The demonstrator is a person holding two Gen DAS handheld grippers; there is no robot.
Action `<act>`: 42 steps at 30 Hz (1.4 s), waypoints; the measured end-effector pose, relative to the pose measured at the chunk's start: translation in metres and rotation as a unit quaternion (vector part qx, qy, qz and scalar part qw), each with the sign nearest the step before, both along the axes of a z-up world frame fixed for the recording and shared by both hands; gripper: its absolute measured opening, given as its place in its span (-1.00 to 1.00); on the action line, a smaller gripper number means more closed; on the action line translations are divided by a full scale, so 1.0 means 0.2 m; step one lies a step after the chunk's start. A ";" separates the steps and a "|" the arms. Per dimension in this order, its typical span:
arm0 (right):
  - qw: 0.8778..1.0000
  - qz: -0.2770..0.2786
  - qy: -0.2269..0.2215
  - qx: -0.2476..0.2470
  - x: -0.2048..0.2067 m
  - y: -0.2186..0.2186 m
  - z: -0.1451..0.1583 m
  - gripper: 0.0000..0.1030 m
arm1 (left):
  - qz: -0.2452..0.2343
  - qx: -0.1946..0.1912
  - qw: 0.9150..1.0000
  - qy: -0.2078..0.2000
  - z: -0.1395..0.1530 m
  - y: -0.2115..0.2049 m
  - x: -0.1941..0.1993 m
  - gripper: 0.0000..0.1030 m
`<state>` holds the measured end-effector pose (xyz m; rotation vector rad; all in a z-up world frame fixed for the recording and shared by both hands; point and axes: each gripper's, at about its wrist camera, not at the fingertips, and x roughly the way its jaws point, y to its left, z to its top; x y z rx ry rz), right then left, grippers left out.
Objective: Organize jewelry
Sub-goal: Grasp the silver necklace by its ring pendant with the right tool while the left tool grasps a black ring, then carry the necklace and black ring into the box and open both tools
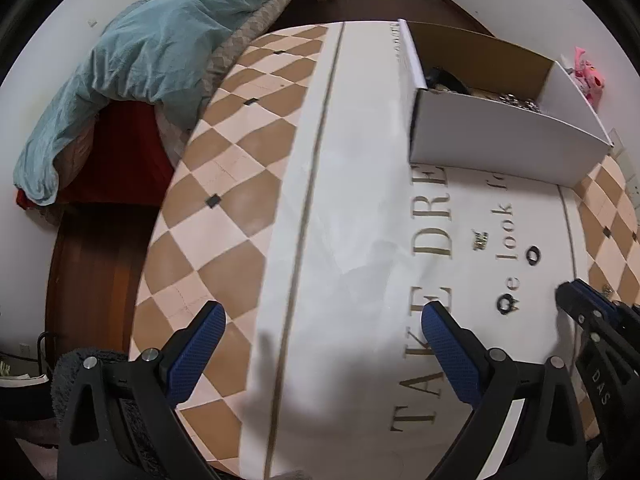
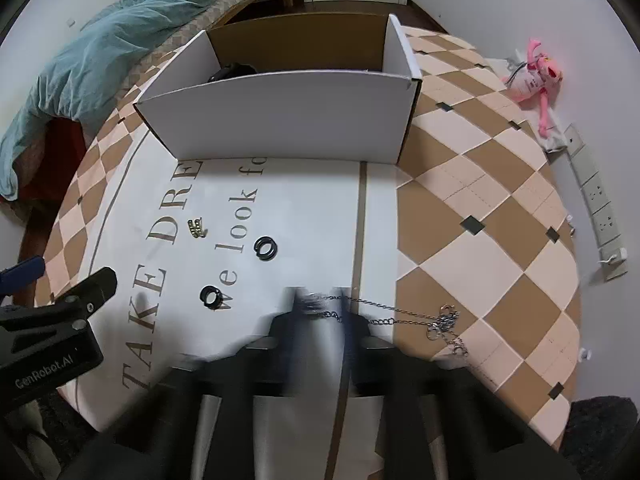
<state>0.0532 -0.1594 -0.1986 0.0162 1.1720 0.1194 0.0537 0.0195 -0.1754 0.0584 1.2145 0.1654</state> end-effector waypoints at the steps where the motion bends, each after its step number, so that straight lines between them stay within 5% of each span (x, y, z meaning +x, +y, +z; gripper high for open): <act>1: 1.000 -0.008 -0.004 0.004 0.00 -0.02 0.01 -0.81 | -0.004 -0.005 1.000 0.002 0.00 -0.01 0.00 0.94; 10: 0.996 -0.078 -0.022 0.030 -0.01 -0.34 0.14 -0.81 | -0.070 -0.086 0.994 0.013 -0.06 -0.29 0.02 0.90; 16: 0.996 -0.087 -0.014 0.029 -0.02 -0.38 0.13 -0.81 | -0.105 -0.073 0.992 0.009 -0.10 -0.42 0.02 0.27; 20: 0.996 -0.086 -0.016 0.029 -0.04 -0.38 0.13 -0.81 | -0.121 -0.074 0.990 -0.004 -0.07 -0.45 0.03 -0.52; 23: 0.996 -0.084 -0.018 0.030 -0.04 -0.37 0.14 -0.80 | -0.126 -0.076 0.989 -0.004 -0.07 -0.45 0.04 -0.81; 31: 0.994 -0.071 -0.046 0.063 -0.04 -0.36 0.34 -0.81 | -0.132 -0.096 0.986 -0.020 0.03 -0.40 0.05 -0.81; 42: 0.983 -0.018 -0.127 0.129 0.18 -0.33 0.92 -0.81 | -0.134 -0.166 0.974 -0.072 0.49 -0.27 0.23 -0.81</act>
